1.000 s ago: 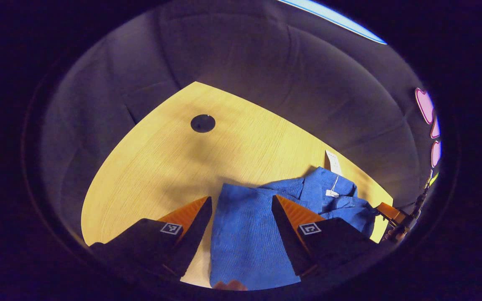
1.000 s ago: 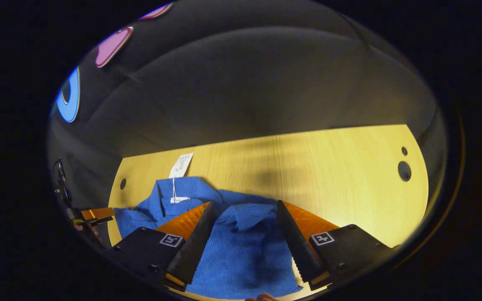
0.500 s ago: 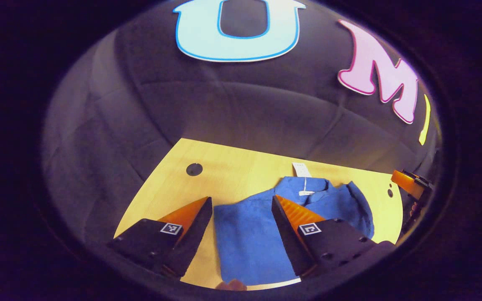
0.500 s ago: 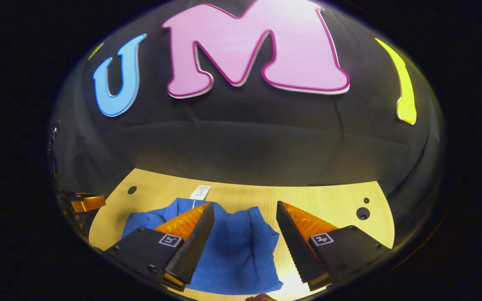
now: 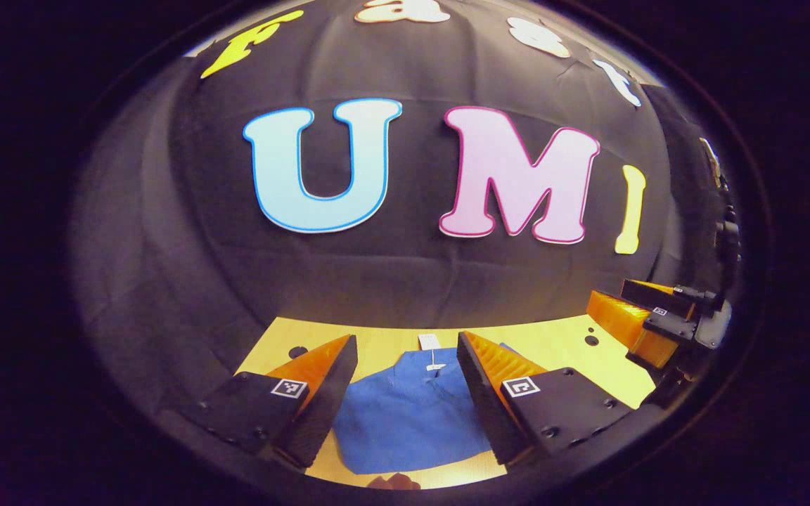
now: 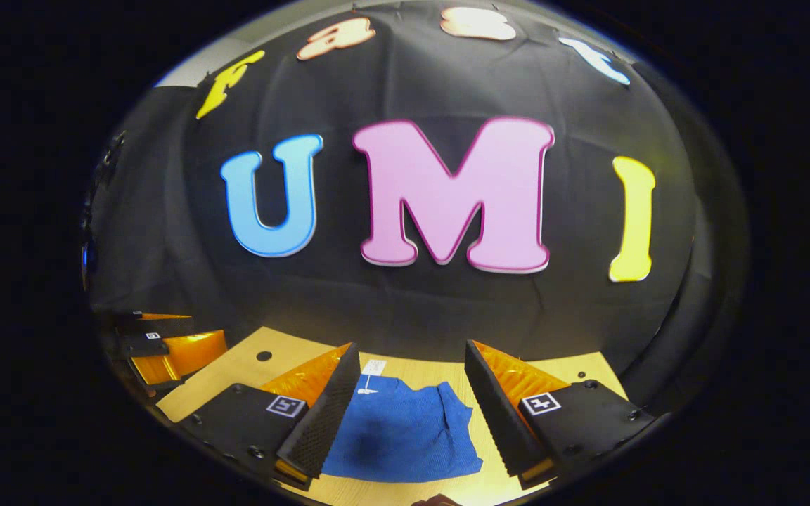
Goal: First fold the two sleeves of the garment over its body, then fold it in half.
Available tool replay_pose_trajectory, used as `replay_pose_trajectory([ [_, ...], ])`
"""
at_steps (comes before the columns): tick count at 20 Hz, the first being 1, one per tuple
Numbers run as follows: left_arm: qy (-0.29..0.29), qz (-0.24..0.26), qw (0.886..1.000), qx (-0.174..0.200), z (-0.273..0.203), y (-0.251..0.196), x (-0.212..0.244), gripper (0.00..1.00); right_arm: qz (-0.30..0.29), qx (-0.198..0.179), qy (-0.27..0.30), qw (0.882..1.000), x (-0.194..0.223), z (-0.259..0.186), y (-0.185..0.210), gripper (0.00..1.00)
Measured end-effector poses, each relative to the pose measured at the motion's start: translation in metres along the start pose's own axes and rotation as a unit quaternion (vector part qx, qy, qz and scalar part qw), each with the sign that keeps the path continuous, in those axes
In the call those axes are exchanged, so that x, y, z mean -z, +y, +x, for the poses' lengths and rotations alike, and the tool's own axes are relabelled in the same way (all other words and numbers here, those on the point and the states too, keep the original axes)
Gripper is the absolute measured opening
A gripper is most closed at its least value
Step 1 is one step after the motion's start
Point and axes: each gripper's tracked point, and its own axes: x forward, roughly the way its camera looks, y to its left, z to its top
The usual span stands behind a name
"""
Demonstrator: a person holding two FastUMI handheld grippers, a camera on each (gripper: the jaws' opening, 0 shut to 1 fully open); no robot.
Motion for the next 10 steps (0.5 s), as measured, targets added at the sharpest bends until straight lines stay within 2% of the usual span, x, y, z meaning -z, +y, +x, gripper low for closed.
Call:
replay_pose_trajectory([
  [2,-0.015,-0.003,1.000,0.020,-0.035,-0.014,0.001,0.84,-0.018,0.002,-0.030,0.999,-0.019,-0.033,0.006,0.95],
  [5,-0.039,-0.001,0.999,0.022,-0.077,-0.017,0.007,0.83,-0.022,0.001,-0.053,0.998,-0.028,-0.085,0.021,0.95],
  [7,-0.064,-0.017,0.997,0.041,-0.098,-0.032,0.007,0.83,-0.044,0.009,-0.086,0.995,-0.040,-0.112,0.021,0.94],
  [9,-0.074,-0.041,0.995,0.056,-0.116,-0.040,0.012,0.81,-0.058,0.017,-0.091,0.994,-0.031,-0.135,0.020,0.95],
  [10,-0.082,-0.047,0.994,0.048,-0.128,-0.038,0.011,0.81,-0.055,0.011,-0.090,0.994,-0.022,-0.143,0.023,0.95],
])
